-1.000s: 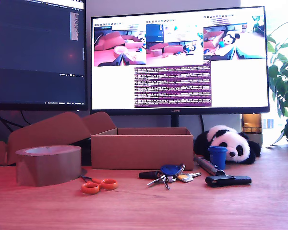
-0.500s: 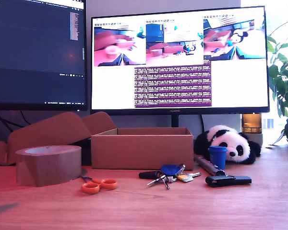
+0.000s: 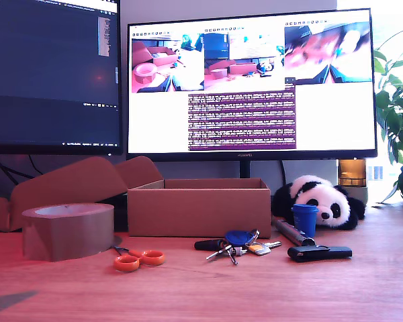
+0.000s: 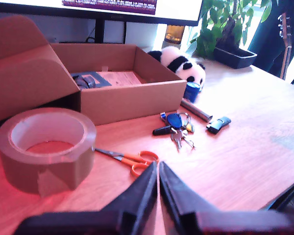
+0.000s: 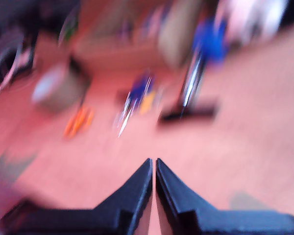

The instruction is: Pick up the scissors and place it inside the cardboard box

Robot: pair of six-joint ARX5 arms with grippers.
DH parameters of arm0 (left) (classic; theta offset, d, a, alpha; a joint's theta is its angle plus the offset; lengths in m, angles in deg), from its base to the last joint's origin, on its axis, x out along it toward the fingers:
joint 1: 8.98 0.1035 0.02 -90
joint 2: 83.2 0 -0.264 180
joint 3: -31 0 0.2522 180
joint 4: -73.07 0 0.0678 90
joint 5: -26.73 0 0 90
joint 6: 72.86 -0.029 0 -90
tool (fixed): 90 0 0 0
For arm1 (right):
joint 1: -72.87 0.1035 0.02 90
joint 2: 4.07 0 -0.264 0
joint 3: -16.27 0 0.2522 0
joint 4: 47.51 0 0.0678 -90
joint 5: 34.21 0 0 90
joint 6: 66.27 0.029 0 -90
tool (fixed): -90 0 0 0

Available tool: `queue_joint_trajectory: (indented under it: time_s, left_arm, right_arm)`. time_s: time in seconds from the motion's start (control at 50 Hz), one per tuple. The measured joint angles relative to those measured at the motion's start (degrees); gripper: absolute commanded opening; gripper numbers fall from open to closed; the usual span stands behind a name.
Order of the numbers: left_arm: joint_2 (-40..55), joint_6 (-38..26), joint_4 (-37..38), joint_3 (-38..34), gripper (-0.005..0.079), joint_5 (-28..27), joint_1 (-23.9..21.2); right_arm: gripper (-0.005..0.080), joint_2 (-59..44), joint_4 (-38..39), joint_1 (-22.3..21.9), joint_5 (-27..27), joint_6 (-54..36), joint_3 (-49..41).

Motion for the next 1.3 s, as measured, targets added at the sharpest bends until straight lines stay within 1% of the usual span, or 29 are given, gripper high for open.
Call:
queue_joint_trajectory:
  time_s: [0.18,0.36,0.52,0.62,0.72,0.86,0.98,1.04,1.2,1.22,1.3]
  left_arm:
    - [0.0,-2.4,5.84,0.0,-0.0023,2.38,0.0]
    - [0.0,-3.04,5.31,0.0,-0.0023,4.13,0.0]
    - [0.0,-3.04,5.29,0.0,-0.0023,2.67,0.0]
    - [0.0,-3.15,5.95,0.0,-0.0023,1.7,0.0]
    - [0.0,-3.41,6.1,0.0,-0.0023,1.4,0.0]
    - [0.0,-3.43,6.16,0.0,-0.0023,1.36,0.0]
    - [0.0,-3.43,6.16,0.0,-0.0023,1.36,0.0]
    - [0.0,-3.43,6.16,0.0,-0.0023,1.38,0.0]
    - [0.0,-3.43,6.16,0.0,-0.0023,1.7,0.0]
    - [0.0,-3.43,6.19,0.0,-0.0023,1.77,0.0]
    - [0.0,-3.43,6.19,0.0,-0.0023,1.77,0.0]
  right_arm:
    - [-0.0012,-8.28,-1.88,5.86,0.31,0.2,4.44]
    - [-0.0012,-19.06,-1.81,11.04,0.35,-2.8,13.03]
    - [-0.0012,-31.06,-2.14,14.53,0.48,-5.73,20.98]
    - [-0.0012,-39.34,-3.26,15.85,0.5,-8.11,26.23]
    - [-0.0012,-46.62,-5.57,16.22,0.48,-9.01,32.0]
    - [-0.0012,-55.82,-11.04,16.24,0.48,-9.05,41.46]
    - [-0.0011,-62.82,-16.83,16.7,0.24,-10.91,49.11]
    - [0.0023,-66.16,-19.87,17.44,0.24,-11.58,52.68]
    - [0.0255,-75.14,-28.22,19.28,0.07,-11.82,61.92]
    - [0.0275,-76.06,-29.03,19.39,0.07,-11.8,62.73]
    - [0.0313,-79.73,-32.26,19.93,0.04,-11.82,66.2]
